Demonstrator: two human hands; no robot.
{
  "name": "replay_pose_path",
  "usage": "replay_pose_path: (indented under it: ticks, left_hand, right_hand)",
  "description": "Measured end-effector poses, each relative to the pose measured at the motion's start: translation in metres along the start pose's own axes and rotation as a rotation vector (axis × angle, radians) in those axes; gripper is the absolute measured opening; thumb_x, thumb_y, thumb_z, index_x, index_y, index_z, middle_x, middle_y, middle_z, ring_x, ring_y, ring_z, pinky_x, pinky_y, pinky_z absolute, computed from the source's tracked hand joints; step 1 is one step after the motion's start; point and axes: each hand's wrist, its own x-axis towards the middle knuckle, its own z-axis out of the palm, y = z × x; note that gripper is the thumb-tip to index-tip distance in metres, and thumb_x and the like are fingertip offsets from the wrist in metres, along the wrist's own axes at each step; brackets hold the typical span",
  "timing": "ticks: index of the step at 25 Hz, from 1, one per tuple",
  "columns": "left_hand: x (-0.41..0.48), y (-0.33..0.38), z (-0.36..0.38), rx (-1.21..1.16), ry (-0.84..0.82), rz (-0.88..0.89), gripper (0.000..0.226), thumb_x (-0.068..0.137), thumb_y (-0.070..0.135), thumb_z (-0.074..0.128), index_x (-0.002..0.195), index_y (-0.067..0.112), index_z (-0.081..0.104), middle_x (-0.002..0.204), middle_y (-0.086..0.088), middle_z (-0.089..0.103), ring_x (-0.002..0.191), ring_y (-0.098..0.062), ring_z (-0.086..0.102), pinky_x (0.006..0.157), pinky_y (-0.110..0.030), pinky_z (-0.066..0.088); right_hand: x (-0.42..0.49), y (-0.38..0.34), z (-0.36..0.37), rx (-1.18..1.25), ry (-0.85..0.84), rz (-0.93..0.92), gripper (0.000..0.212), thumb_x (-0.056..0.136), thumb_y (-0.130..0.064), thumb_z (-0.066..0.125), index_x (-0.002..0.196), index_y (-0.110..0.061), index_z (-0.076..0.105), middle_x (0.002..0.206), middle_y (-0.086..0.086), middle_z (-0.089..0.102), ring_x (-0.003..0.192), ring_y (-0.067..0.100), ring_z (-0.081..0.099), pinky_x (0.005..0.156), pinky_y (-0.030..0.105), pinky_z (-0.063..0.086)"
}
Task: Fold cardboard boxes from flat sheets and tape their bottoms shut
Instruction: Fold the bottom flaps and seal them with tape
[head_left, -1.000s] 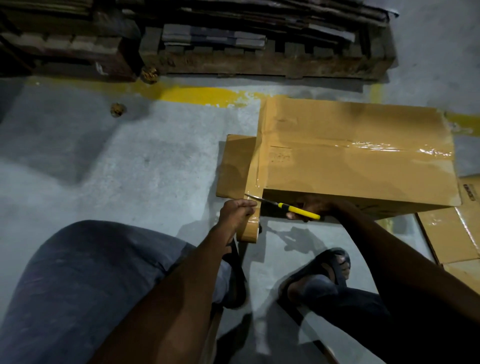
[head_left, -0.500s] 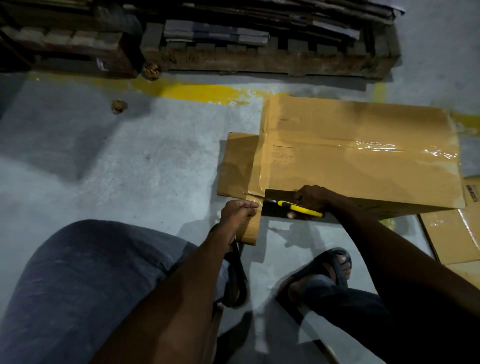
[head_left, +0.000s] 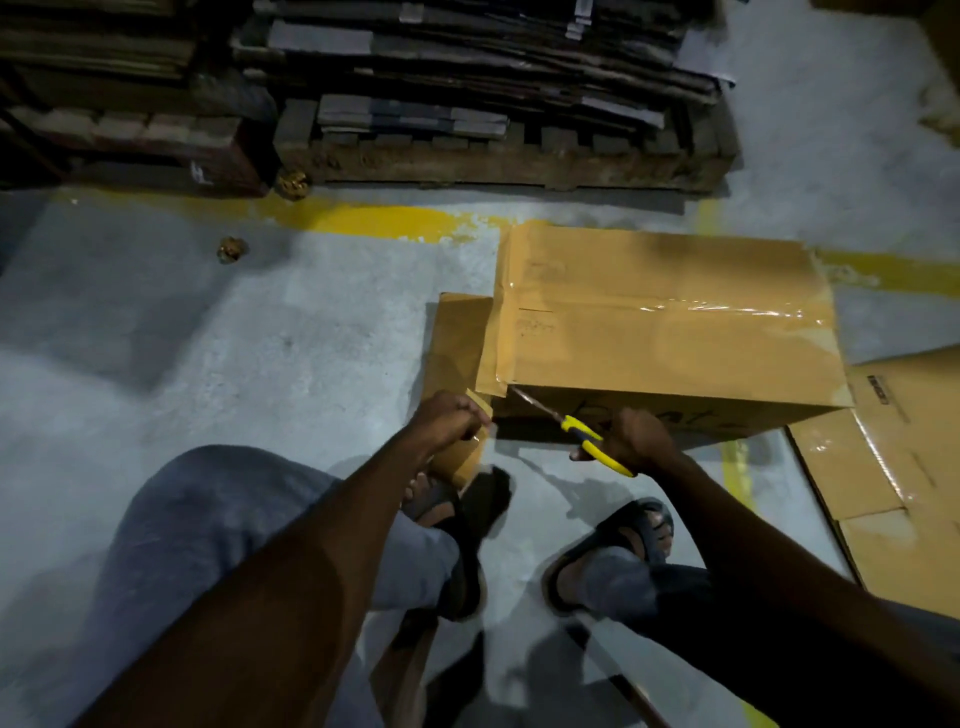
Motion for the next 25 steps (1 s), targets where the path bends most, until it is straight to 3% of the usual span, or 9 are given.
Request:
replay_pose_path:
  ticks: [2,5,9,12,16,18,21,23,25]
  left_hand:
    - [-0.011,0.021,-0.020,0.103,-0.069,0.051,0.036,0.076,-0.012,0.052,0.088,0.017,0.070,0.082,0.001,0.064,0.066,-0.012,0.055,0.052,-0.020,0.042]
    - [-0.019,0.053,-0.050,0.316,-0.153,0.155,0.052,0.069,-0.019,0.051,0.100,0.019,0.069,0.111,0.000,0.060,0.095,-0.018,0.057,0.059,-0.022,0.045]
    - [-0.011,0.077,-0.072,0.547,-0.079,0.248,0.052,0.074,-0.013,0.058,0.107,0.027,0.066,0.125,0.002,0.049,0.106,-0.017,0.048,0.064,-0.020,0.037]
    - [0.008,0.086,-0.081,0.674,-0.091,0.313,0.053,0.074,-0.010,0.058,0.104,0.034,0.064,0.132,-0.003,0.049,0.113,-0.022,0.049,0.075,-0.025,0.038]
    - [0.023,0.099,-0.094,0.730,-0.056,0.392,0.052,0.074,-0.009,0.059,0.111,0.027,0.065,0.124,-0.006,0.053,0.093,-0.016,0.045,0.072,-0.025,0.037]
    - [0.025,0.104,-0.100,0.724,-0.025,0.445,0.053,0.073,-0.008,0.059,0.112,0.027,0.065,0.123,-0.006,0.052,0.093,-0.016,0.045,0.073,-0.025,0.036]
    - [0.027,0.110,-0.105,0.729,-0.012,0.484,0.055,0.073,-0.007,0.060,0.114,0.030,0.064,0.121,-0.006,0.052,0.097,-0.019,0.047,0.074,-0.026,0.035]
    - [0.027,0.115,-0.110,0.727,0.003,0.498,0.054,0.074,-0.006,0.063,0.114,0.030,0.063,0.124,-0.005,0.052,0.099,-0.019,0.047,0.074,-0.027,0.034]
    - [0.027,0.117,-0.117,0.711,0.031,0.492,0.053,0.075,-0.005,0.066,0.114,0.030,0.064,0.127,-0.005,0.053,0.106,-0.022,0.050,0.074,-0.026,0.034]
  right_hand:
    - [-0.013,-0.013,-0.007,0.121,0.192,0.045,0.054,0.078,-0.067,0.065,0.053,-0.021,0.053,0.046,0.003,0.046,0.058,0.031,0.058,0.049,0.029,0.029]
    - [-0.011,-0.031,-0.014,0.300,0.389,0.166,0.043,0.084,-0.057,0.064,0.077,-0.014,0.066,0.075,0.017,0.068,0.083,0.039,0.065,0.063,0.033,0.043]
    - [0.016,-0.048,-0.021,0.423,0.389,0.183,0.032,0.093,-0.026,0.061,0.114,-0.002,0.063,0.109,0.024,0.068,0.102,0.041,0.062,0.077,0.034,0.045]
    - [0.044,-0.051,-0.021,0.334,0.406,0.209,0.028,0.092,-0.009,0.058,0.117,0.003,0.058,0.112,0.024,0.065,0.105,0.041,0.061,0.084,0.039,0.048]
    - [0.071,-0.048,-0.022,0.265,0.480,0.231,0.033,0.088,-0.014,0.062,0.118,0.001,0.057,0.117,0.023,0.054,0.105,0.041,0.056,0.087,0.044,0.047]
    - [0.076,-0.048,-0.022,0.074,0.529,0.260,0.033,0.091,-0.019,0.059,0.119,-0.001,0.058,0.117,0.022,0.054,0.105,0.039,0.053,0.084,0.044,0.046]
    - [0.075,-0.061,-0.011,0.029,0.654,-0.054,0.039,0.093,-0.036,0.056,0.117,-0.006,0.060,0.115,0.018,0.058,0.105,0.035,0.055,0.083,0.045,0.049]
    - [0.078,-0.073,0.002,0.094,0.472,-0.305,0.060,0.088,-0.052,0.056,0.130,-0.009,0.054,0.130,0.017,0.054,0.119,0.034,0.050,0.098,0.048,0.047]
    - [0.082,-0.081,0.018,0.042,0.247,-0.328,0.084,0.081,-0.058,0.066,0.146,-0.013,0.038,0.150,0.016,0.038,0.137,0.031,0.033,0.113,0.045,0.030]
